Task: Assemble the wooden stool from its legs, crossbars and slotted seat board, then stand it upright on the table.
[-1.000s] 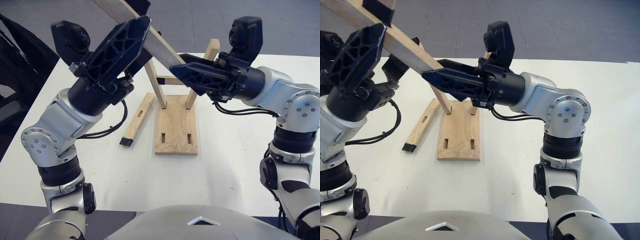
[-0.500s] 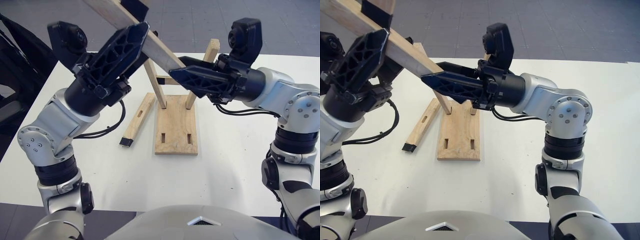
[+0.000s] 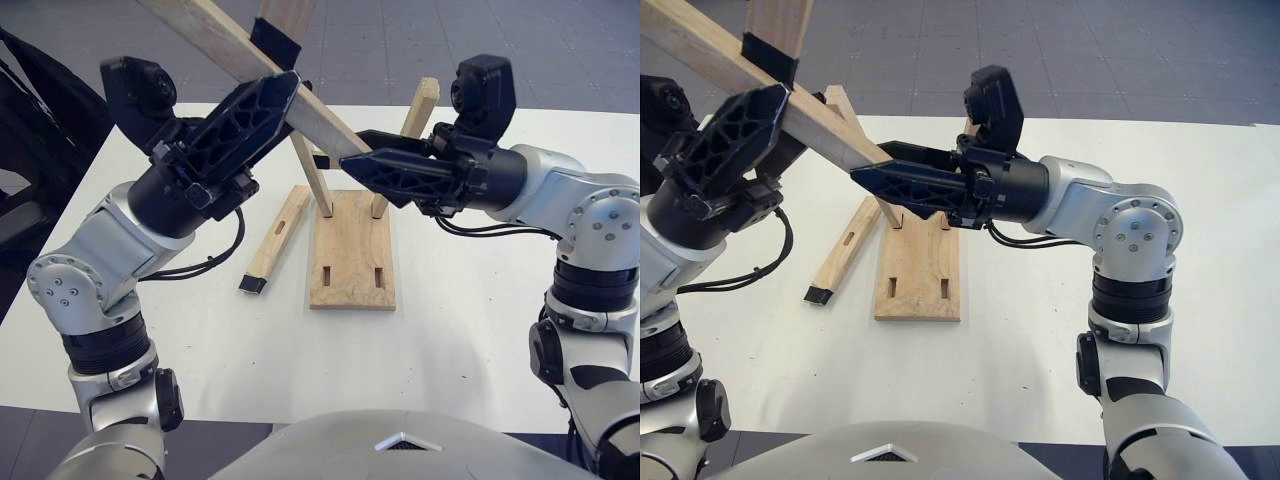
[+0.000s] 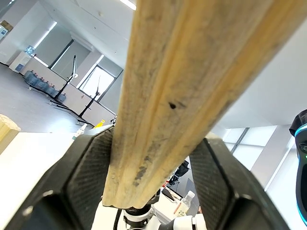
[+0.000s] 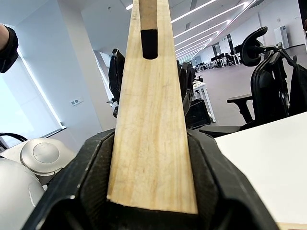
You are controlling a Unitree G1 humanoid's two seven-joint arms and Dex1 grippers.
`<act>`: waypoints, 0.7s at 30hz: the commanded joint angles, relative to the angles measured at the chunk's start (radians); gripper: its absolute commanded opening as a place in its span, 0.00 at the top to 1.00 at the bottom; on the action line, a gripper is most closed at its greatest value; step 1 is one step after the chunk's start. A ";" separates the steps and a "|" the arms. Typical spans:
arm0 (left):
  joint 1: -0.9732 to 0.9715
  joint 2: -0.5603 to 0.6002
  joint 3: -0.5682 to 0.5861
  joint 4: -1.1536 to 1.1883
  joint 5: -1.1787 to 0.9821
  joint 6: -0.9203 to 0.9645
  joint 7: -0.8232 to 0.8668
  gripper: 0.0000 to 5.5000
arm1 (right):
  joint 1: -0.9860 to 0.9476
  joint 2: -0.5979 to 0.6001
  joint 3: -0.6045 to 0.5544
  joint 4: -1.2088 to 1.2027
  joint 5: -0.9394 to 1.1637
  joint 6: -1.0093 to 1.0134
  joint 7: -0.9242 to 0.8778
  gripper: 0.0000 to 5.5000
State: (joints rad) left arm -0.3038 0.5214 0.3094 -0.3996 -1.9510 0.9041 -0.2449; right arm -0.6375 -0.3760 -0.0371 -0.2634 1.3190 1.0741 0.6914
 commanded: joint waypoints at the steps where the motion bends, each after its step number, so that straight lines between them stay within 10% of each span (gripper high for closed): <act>1: 0.004 -0.004 0.024 0.021 -0.021 -0.022 0.001 0.55 | 0.005 -0.014 0.002 -0.027 0.013 0.010 0.022 0.56; 7: 0.005 0.012 0.028 0.040 -0.016 -0.067 0.060 0.62 | 0.035 -0.031 0.001 -0.035 -0.049 -0.008 -0.016 0.38; 15: -0.012 0.153 0.143 0.114 0.109 -0.115 0.061 0.62 | 0.295 -0.186 -0.140 -0.058 -0.179 -0.060 -0.055 0.38; 21: 0.146 0.217 0.031 -0.204 0.559 -0.158 0.036 0.62 | 0.517 -0.087 -0.122 -0.122 -0.607 -0.281 -0.467 0.38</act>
State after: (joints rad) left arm -0.2141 0.7069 0.4075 -0.4933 -1.5622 0.7698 -0.1631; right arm -0.1774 -0.5045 -0.1911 -0.3648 0.8505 0.8727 0.3324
